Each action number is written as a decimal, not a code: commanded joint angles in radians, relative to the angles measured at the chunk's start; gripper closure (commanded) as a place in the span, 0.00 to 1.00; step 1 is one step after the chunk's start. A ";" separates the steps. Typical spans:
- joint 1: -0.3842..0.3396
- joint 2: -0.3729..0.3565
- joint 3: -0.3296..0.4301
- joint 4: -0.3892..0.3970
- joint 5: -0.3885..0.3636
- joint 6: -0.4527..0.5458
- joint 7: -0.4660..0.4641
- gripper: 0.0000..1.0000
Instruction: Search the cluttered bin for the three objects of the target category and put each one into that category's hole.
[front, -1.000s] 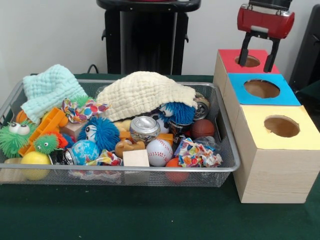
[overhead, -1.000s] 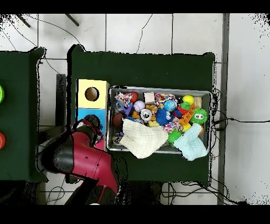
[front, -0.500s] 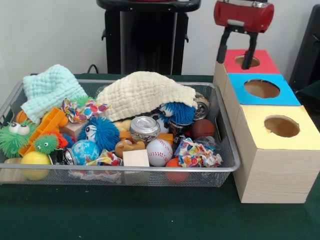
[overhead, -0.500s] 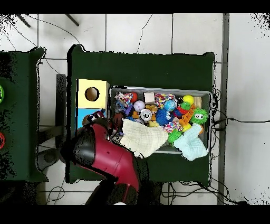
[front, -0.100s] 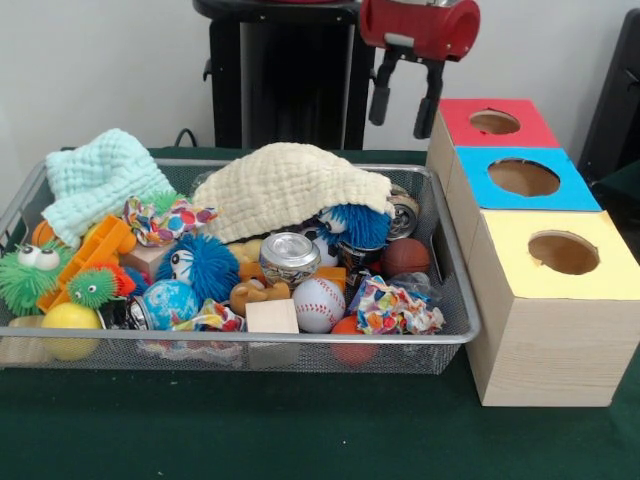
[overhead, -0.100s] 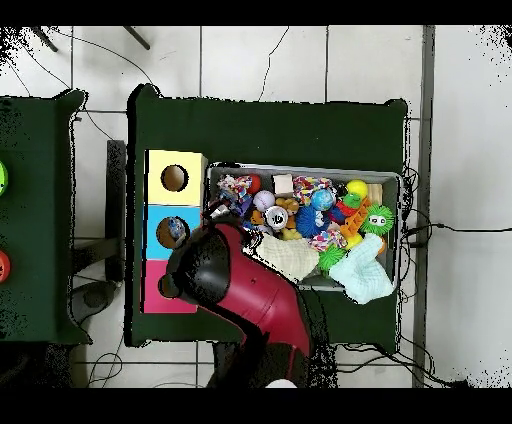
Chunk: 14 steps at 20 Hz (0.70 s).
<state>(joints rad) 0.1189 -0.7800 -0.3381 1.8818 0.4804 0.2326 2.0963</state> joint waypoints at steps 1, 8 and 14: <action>-0.060 -0.010 0.153 -0.011 -0.102 0.140 -0.036 0.00; -0.101 -0.016 0.193 -0.009 -0.153 0.133 -0.040 0.00; -0.129 -0.031 0.222 0.016 -0.192 0.112 -0.026 0.00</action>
<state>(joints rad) 0.0373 -0.8030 -0.2479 1.8818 0.3652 0.2466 2.0963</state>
